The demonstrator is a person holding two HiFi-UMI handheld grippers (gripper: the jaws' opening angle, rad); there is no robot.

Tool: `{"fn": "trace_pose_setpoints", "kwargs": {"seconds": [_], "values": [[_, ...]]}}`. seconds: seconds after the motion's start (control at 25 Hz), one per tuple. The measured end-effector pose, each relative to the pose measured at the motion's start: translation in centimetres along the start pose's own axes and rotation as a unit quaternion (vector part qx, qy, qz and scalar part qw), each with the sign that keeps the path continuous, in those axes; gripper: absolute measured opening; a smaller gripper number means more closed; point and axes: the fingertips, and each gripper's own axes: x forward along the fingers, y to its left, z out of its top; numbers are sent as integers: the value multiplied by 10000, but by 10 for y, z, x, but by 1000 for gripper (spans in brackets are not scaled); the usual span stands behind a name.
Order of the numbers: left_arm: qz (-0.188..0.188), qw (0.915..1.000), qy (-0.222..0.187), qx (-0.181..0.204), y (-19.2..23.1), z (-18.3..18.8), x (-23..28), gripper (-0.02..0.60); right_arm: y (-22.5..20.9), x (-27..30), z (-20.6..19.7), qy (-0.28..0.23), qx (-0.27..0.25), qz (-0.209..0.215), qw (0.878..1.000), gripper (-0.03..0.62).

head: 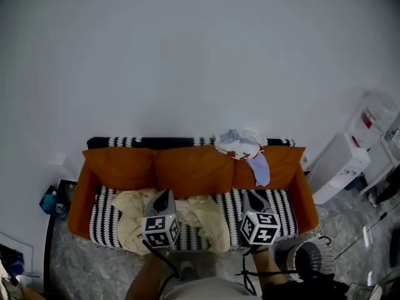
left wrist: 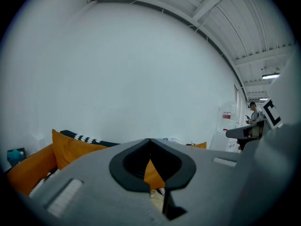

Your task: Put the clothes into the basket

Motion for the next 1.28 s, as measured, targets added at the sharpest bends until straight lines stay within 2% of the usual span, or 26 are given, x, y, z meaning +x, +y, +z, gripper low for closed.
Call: {"fn": "trace_pose_setpoints", "kwargs": {"seconds": [0.2, 0.32, 0.76, 0.96, 1.28], "values": [[-9, 9997, 60, -230, 11, -4, 37, -6, -1, 34, 10, 134, -243, -59, 9996, 3], [41, 9997, 119, -226, 10, -7, 48, -6, -6, 53, 11, 224, -320, 10, 9992, 3], [714, 9965, 313, -306, 8, -21, 51, -6, -19, 96, 5, 522, -379, 604, 9961, 3], [1106, 9924, 403, -347, 26, -32, 34, -6, 4, 113, -4, 673, -379, 970, 9923, 3], [1928, 9785, 496, -537, 84, -53, -24, -6, 82, 133, -30, 960, -659, 1698, 9786, 3]]}}
